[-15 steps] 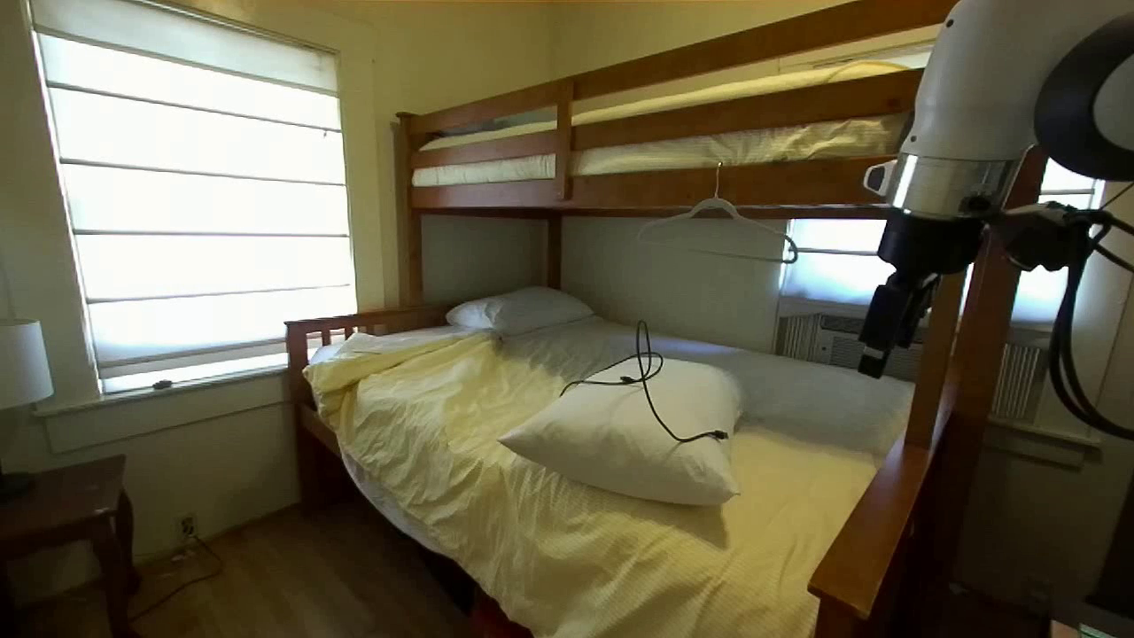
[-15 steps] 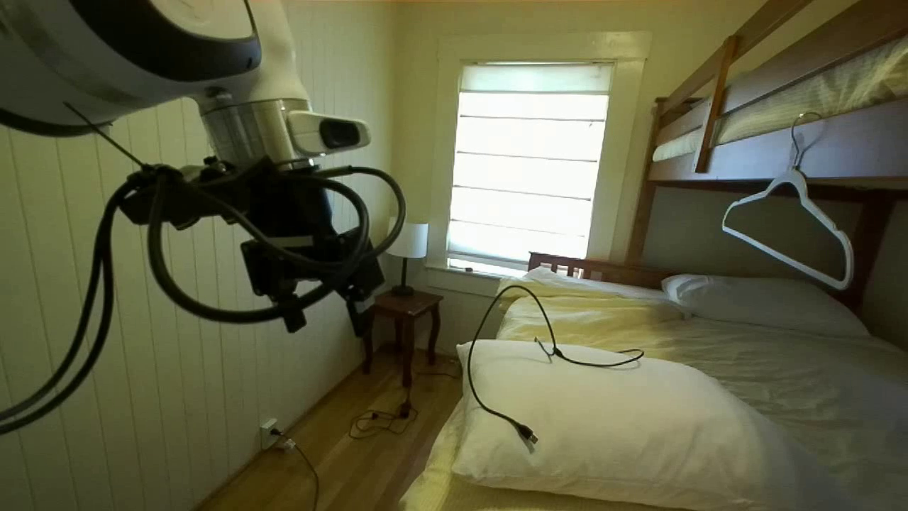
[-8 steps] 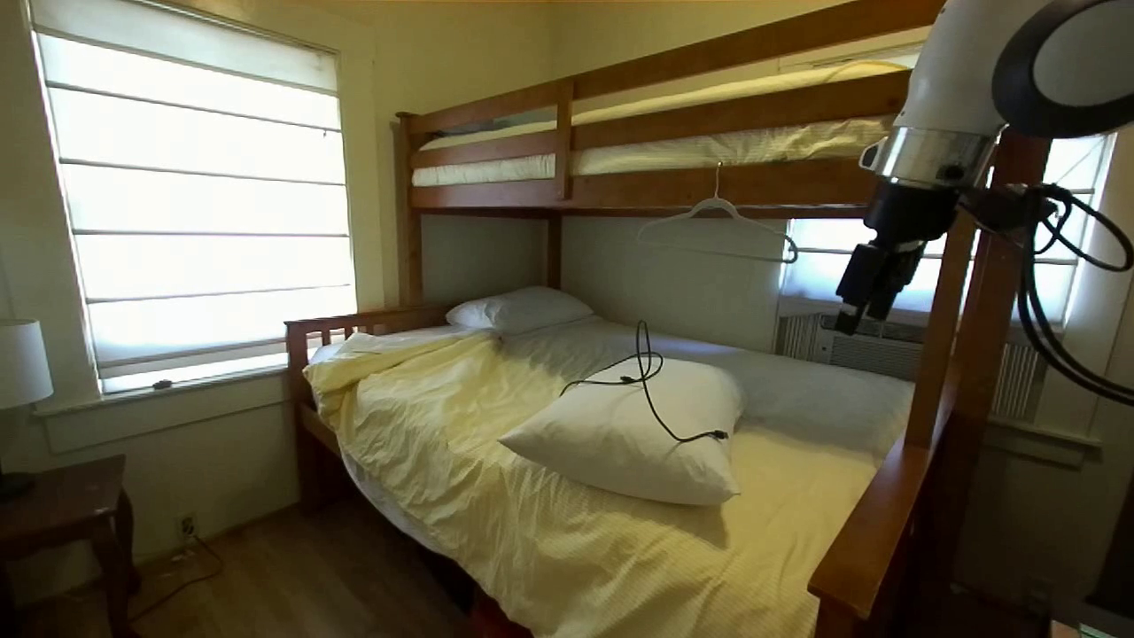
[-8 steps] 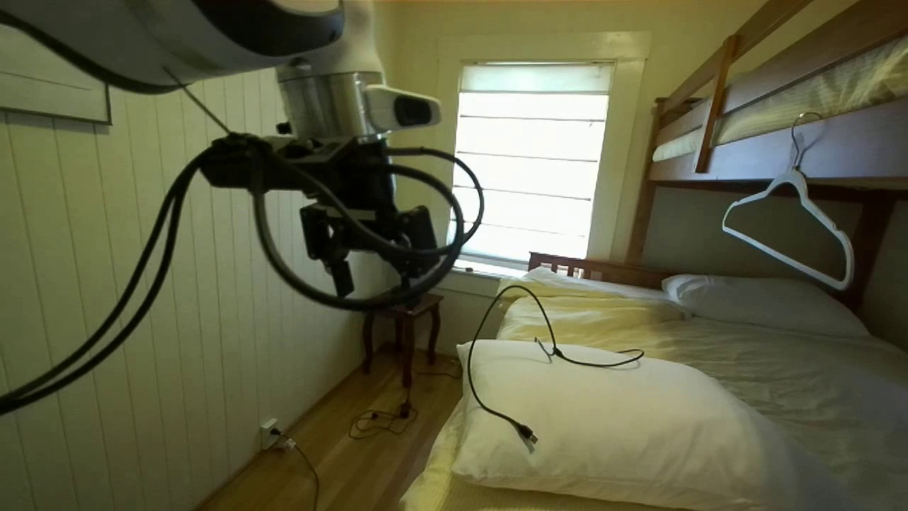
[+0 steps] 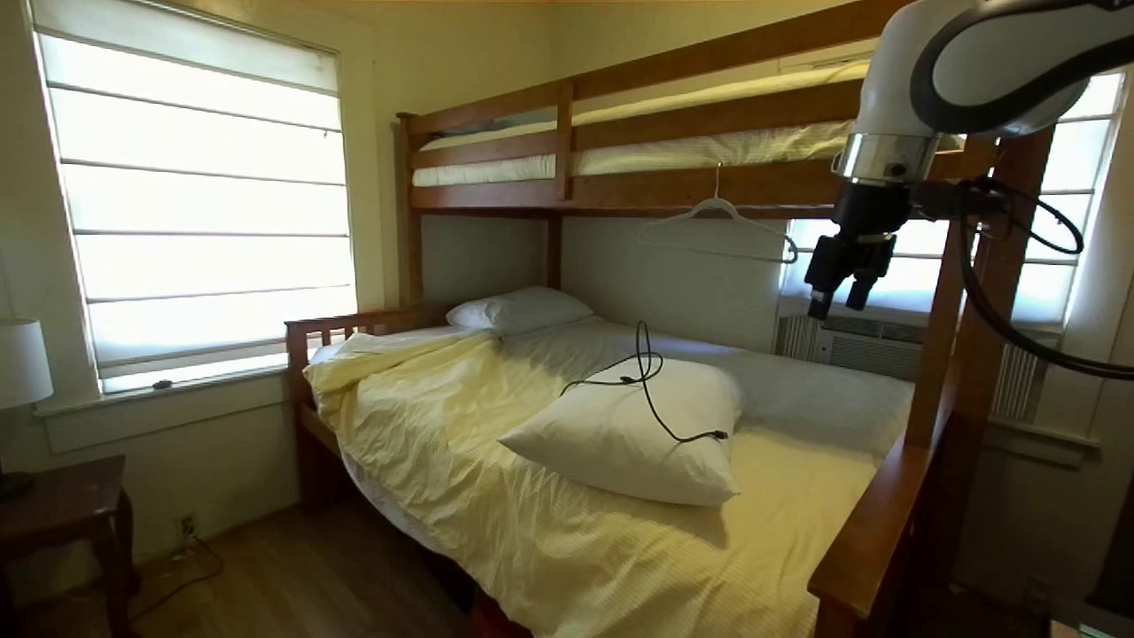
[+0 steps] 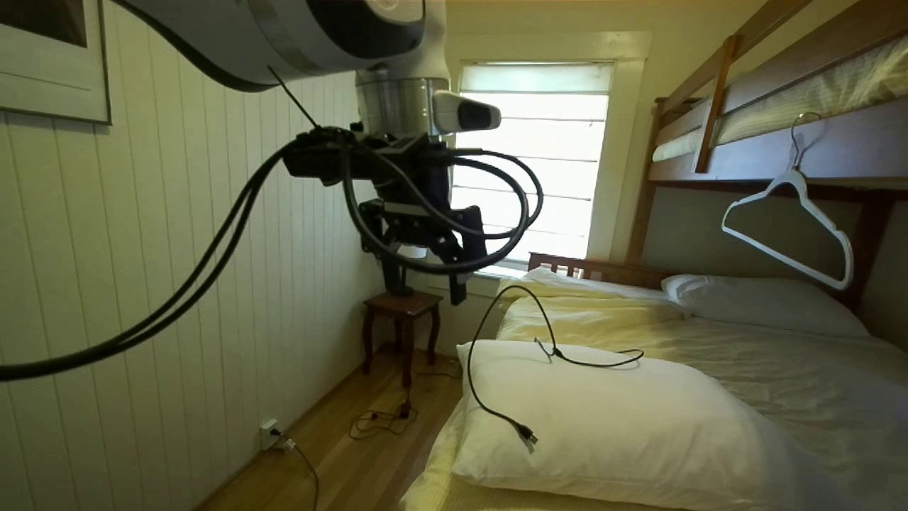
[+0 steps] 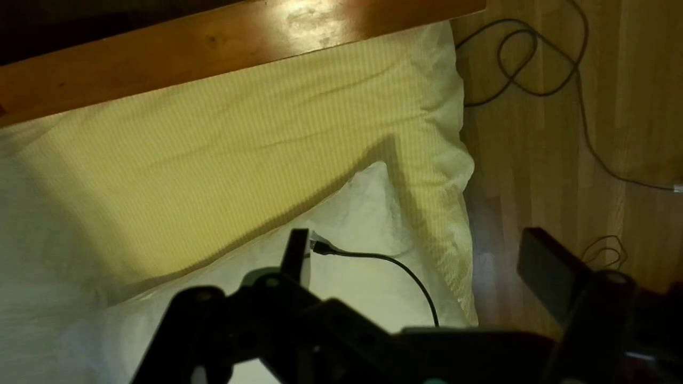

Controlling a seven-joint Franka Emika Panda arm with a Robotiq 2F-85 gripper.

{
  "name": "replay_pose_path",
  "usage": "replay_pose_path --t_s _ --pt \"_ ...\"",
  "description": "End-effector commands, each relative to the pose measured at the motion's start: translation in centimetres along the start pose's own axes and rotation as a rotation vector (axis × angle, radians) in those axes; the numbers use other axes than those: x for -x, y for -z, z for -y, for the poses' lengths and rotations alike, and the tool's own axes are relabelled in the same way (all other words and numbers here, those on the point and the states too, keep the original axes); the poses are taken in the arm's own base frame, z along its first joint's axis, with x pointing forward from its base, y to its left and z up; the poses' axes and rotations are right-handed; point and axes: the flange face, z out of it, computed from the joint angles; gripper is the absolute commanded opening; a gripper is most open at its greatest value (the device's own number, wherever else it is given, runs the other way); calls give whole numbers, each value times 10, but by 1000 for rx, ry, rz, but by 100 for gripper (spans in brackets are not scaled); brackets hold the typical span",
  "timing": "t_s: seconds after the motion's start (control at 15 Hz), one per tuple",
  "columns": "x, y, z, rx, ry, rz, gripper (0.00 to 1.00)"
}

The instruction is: Pick up the black cable and hang it on the coat hanger

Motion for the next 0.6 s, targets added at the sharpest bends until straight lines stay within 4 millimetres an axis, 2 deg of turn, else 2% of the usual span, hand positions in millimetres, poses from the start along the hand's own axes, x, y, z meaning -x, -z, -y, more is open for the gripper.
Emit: replay_pose_path --t_s 0.0,0.27,0.4,0.53 --pt "1 3 0 0 0 -7 100" --pt "4 7 2 -14 -31 -29 100" --pt "-22 17 24 -44 -150 -37 100" --pt "-56 31 37 -62 -215 -98 100"
